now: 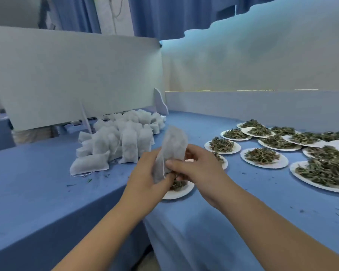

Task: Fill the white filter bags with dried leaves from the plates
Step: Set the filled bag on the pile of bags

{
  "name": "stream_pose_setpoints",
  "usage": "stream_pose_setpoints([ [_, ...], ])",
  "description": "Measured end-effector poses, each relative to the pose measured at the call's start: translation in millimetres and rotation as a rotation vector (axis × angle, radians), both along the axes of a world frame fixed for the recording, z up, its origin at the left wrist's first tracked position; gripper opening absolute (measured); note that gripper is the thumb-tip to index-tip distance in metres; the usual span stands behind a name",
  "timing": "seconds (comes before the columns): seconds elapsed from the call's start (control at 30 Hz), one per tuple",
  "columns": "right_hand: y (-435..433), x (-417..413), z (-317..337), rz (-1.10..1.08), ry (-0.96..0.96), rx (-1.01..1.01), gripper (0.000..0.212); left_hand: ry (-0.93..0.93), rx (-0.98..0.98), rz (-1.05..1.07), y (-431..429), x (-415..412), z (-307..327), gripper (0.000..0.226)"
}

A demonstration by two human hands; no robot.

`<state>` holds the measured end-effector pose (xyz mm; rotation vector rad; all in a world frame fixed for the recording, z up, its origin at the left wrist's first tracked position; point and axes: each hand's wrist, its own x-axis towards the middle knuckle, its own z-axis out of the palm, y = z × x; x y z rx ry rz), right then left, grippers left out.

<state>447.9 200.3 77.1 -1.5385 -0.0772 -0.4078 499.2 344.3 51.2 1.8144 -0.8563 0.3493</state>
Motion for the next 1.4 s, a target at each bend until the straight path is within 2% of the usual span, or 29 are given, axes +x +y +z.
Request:
stream_pose_setpoints([
  [0.07, 14, 21, -2, 0.062, -0.012, 0.03, 0.021, -0.007, -0.02, 0.034, 12, 18, 0, 0.033],
  [0.2, 19, 51, -13, 0.097, -0.001, 0.233, 0.023, 0.081, -0.097, 0.213, 33, 71, -5, 0.026],
  [0.3, -3, 59, -28, 0.062, 0.062, 0.383, 0.015, 0.175, -0.135, 0.412, 47, 119, -13, 0.034],
  [0.43, -43, 62, -54, -0.043, 0.131, 0.493, 0.015, 0.317, 0.019, 0.595, 66, 179, -22, 0.04],
  [0.57, -64, 69, -70, -0.161, 0.137, 0.492, 0.015, 0.395, 0.113, 0.706, 77, 223, -29, 0.037],
  [0.73, -68, 76, -78, -0.221, 0.136, 0.474, 0.013, 0.373, 0.207, 0.752, 76, 248, -40, 0.034],
  [0.93, -70, 80, -82, -0.266, 0.123, 0.501, 0.012, 0.142, 0.328, 0.831, 84, 246, -56, 0.047],
  [1.0, -68, 79, -84, -0.301, 0.147, 0.409, 0.012, 0.006, 0.367, 0.828, 81, 239, -55, 0.047],
  [1.03, -68, 78, -85, -0.341, 0.168, 0.298, 0.012, -0.043, 0.372, 0.779, 77, 234, -52, 0.046],
  [1.1, -68, 75, -89, -0.452, 0.218, -0.052, 0.012, -0.081, 0.395, 0.547, 67, 221, -46, 0.045],
  [1.17, -65, 72, -91, -0.513, 0.182, -0.342, 0.013, -0.042, 0.517, 0.252, 56, 209, -40, 0.058],
  [1.23, -60, 69, -93, -0.504, 0.138, -0.465, 0.017, 0.03, 0.73, 0.062, 45, 201, -33, 0.073],
  [1.33, -56, 66, -94, -0.462, 0.135, -0.56, 0.017, 0.098, 1.006, -0.022, 32, 198, -26, 0.085],
  [1.4, -56, 64, -95, -0.426, 0.16, -0.601, 0.016, 0.153, 1.099, -0.074, 26, 200, -23, 0.087],
])
